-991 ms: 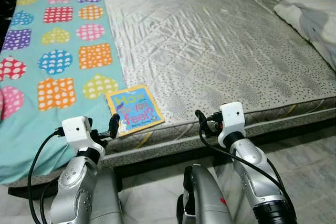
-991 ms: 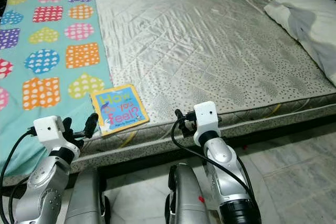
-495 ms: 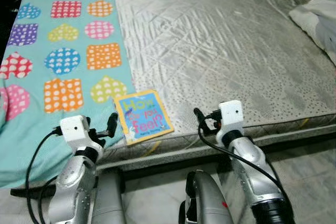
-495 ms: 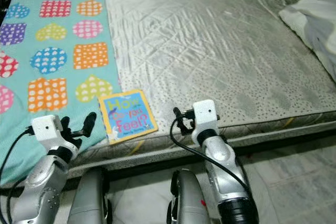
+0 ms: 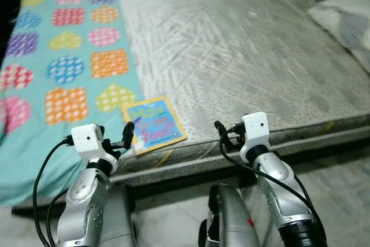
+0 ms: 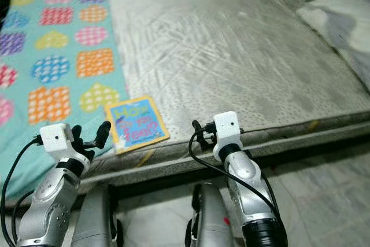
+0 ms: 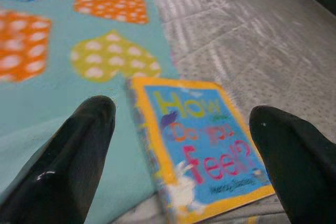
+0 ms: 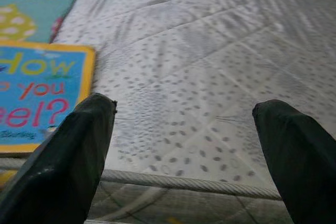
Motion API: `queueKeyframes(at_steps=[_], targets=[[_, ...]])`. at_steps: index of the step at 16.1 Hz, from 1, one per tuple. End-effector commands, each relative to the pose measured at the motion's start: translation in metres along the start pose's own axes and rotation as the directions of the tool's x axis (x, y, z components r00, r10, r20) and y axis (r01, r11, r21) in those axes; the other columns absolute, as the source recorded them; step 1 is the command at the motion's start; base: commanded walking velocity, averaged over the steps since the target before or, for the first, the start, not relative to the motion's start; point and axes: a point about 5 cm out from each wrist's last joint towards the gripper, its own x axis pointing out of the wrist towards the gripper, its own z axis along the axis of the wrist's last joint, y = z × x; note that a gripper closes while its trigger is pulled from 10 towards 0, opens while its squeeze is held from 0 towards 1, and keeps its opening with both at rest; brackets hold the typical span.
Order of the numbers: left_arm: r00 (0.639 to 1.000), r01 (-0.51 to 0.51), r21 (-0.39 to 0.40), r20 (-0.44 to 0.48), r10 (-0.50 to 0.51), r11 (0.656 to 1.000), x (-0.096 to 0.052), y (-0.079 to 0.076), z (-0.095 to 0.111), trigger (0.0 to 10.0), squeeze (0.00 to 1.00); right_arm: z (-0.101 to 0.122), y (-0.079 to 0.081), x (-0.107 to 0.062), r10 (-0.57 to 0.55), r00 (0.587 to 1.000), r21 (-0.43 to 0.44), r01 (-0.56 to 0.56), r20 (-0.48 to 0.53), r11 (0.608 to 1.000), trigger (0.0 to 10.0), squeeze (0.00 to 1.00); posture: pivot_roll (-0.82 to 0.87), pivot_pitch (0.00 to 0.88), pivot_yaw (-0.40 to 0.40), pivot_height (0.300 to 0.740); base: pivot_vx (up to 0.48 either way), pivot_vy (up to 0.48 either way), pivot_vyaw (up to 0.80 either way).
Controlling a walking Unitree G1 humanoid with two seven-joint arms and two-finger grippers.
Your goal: Clean up the room
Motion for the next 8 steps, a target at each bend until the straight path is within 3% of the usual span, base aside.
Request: queueKeyframes(at_steps=[1, 8], targets=[[1.000, -0.015, 0.010, -0.024, 0.016, 1.000, -0.0027, 0.0042, -0.0049, 10.0, 0.00, -0.0029, 0.0014, 0.0001, 0.006, 1.000, 0.000, -0.006, -0.011, 1.000, 10.0, 0.00, -0.11, 0.196, -0.070, 0.578, 0.000, 0.000, 0.77], [1.000, -0.009, 0.006, -0.016, 0.009, 1.000, -0.0011, 0.0037, -0.0040, 10.0, 0.00, -0.0026, 0.0006, 0.0015, 0.007, 1.000, 0.006, -0.006, -0.009, 1.000, 10.0, 0.00, -0.11, 0.195, -0.069, 0.578, 0.000, 0.000, 0.06]])
